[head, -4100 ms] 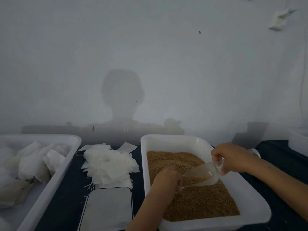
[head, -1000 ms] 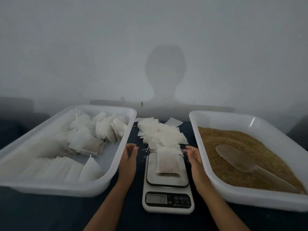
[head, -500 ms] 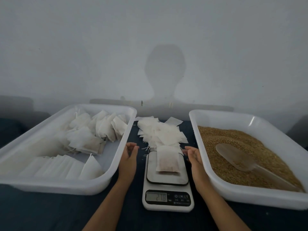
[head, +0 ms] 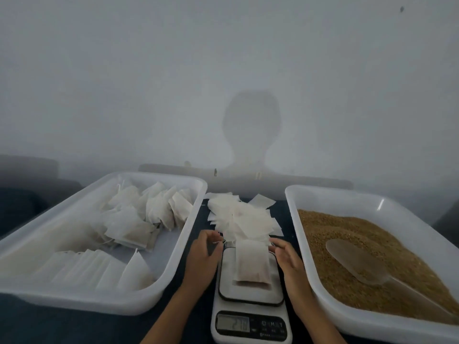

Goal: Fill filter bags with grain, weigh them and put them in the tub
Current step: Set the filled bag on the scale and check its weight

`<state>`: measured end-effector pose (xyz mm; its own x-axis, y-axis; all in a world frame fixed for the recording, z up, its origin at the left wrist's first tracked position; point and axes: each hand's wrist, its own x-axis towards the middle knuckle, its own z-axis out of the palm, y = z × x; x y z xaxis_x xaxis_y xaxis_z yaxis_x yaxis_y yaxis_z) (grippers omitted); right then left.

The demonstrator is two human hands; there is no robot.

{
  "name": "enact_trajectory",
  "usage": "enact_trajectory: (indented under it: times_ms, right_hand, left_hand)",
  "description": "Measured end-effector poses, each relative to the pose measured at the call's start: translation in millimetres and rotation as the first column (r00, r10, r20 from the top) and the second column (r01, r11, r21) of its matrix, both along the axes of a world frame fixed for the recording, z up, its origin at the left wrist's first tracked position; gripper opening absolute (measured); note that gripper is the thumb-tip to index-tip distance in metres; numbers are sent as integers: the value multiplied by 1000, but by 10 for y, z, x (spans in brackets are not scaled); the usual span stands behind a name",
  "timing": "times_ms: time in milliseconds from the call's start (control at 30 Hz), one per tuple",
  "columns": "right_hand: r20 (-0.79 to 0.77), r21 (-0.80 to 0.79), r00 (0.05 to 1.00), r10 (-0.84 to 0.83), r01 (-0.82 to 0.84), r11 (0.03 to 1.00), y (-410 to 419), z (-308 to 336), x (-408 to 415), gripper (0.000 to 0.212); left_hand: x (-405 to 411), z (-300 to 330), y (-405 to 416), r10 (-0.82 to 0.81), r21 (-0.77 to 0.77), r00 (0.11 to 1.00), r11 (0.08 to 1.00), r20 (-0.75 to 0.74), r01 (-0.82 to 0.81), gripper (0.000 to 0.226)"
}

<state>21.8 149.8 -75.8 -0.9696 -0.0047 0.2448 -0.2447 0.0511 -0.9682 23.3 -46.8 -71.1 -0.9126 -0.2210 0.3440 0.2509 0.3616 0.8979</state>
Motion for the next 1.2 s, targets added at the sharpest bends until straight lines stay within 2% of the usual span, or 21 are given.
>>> enact_trajectory:
  times_ms: [100,167,267,333,467,567,633,700,733,867,967,1033,1200]
  right_hand:
    - [-11,85,999,44,-43,995,-4,29,-2,27]
    - [1,114,998,58,-58,992,-8,34,7,29]
    - [-13,155,999,47,-44,987,-20,46,9,28]
    - [-49,191,997,52,-41,981,-31,76,29,29]
    - [-115,185,988,100,-78,980,-47,158,105,32]
    - [-174,153,974,143,-116,981,-127,297,158,37]
    - [-214,139,961,175,-147,979,-216,413,184,42]
    - [-244,129,947,209,-182,975,-339,544,205,46]
    - [-258,124,940,221,-195,973,-414,617,208,47]
    - [-277,146,921,274,-242,959,-833,944,162,48]
    - [-250,189,910,331,-289,938,-1242,1130,77,47]
    - [-205,220,903,379,-335,916,-1543,1190,33,47]
    - [-94,290,888,449,-408,866,-2242,1149,-10,49]
  left_hand:
    - [-53,104,103,-119,-49,989,991,88,124,23]
    - [-90,156,178,-164,-137,973,973,164,187,33]
    - [-113,210,267,-138,-277,951,936,275,216,56]
    - [-110,232,308,-109,-356,948,909,299,217,68]
    - [-77,310,342,-70,-384,957,906,283,180,81]
    - [-20,449,300,30,-424,983,904,178,49,69]
    - [33,585,236,77,-463,990,886,115,-15,44]
    - [79,759,139,111,-562,992,825,61,-58,19]
    - [97,852,76,135,-597,990,798,37,-86,14]
    - [156,1223,-310,240,-657,971,729,-18,-192,18]
    - [247,1359,-740,267,-625,963,747,-33,-229,23]
    - [300,1377,-1056,288,-617,957,755,11,-220,28]
    - [326,1269,-1793,424,-662,898,707,114,-250,39]
